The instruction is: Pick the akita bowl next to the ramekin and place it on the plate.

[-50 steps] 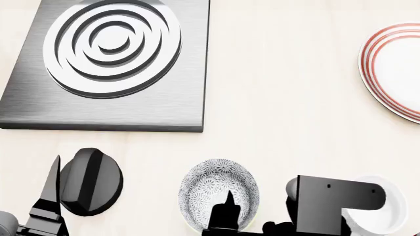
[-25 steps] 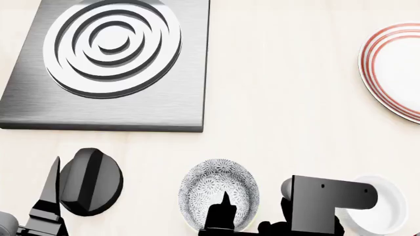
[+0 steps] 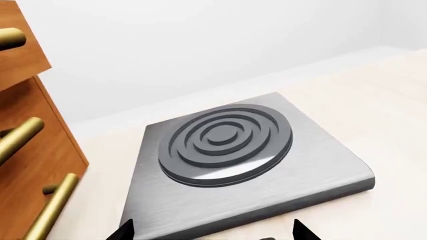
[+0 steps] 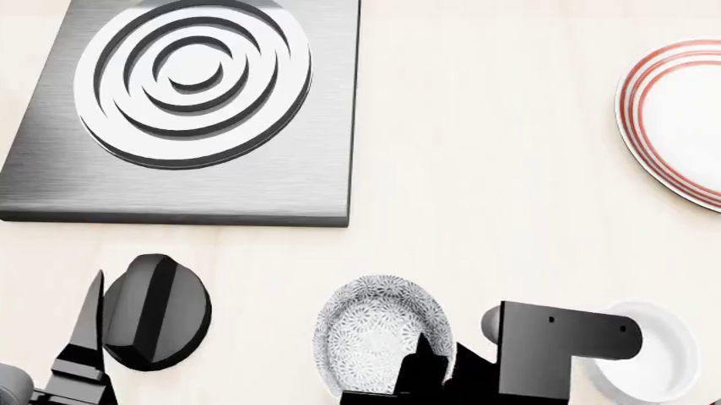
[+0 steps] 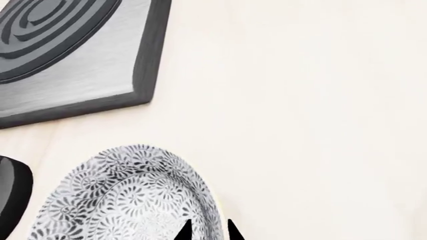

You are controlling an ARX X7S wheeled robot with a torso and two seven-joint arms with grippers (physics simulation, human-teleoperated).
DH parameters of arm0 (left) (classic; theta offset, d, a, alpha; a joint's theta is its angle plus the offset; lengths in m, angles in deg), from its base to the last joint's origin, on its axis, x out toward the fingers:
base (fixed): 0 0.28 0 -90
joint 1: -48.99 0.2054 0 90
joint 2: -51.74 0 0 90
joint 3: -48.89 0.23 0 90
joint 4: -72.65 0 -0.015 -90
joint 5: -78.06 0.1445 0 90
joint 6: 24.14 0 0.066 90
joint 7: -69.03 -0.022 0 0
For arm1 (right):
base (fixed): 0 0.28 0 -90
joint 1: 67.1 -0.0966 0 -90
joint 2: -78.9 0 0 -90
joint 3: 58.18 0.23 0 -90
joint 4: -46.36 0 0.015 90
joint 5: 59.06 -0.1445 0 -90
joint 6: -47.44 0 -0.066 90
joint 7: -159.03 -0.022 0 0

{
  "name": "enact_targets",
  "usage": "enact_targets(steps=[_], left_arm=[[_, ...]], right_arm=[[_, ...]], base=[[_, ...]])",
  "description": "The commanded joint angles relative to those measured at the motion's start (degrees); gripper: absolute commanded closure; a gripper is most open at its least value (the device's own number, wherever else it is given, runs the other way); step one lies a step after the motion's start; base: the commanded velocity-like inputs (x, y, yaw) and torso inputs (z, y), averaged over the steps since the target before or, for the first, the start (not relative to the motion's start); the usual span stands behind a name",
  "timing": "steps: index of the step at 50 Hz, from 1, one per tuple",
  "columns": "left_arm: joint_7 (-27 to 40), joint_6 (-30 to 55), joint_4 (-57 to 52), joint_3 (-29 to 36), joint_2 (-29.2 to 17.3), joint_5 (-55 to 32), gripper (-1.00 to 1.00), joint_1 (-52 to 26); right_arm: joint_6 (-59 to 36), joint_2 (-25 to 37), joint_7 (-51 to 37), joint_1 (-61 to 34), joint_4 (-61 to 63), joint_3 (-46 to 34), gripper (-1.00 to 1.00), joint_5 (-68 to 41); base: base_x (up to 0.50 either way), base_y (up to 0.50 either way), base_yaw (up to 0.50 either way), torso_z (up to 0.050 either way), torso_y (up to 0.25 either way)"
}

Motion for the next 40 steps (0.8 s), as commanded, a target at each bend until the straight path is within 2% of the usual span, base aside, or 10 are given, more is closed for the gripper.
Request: enact_targets(steps=[1, 17, 40], left_arm=[[-1.6, 0.3, -0.1, -1.0, 1.2, 0.8, -1.0, 0.1], [-1.4, 0.6, -0.3, -0.9, 1.1, 0.4, -1.0, -0.2], [-1.2, 0.2, -0.3, -0.5, 0.8, 0.7, -1.0, 0.1]], right_arm=[[-0.3, -1.1, 1.2, 0.4, 0.2, 0.9, 1.0, 2.0], [0.7, -0.4, 1.9, 0.3, 3.5, 0.1, 1.0, 4.2], [1.4, -1.0, -1.7, -1.9, 9.4, 2.1, 1.0, -2.9]], base=[[0.0, 0.0, 0.0, 0.0, 0.0], [0.0, 0.0, 0.0, 0.0, 0.0], [0.0, 0.0, 0.0, 0.0, 0.0]])
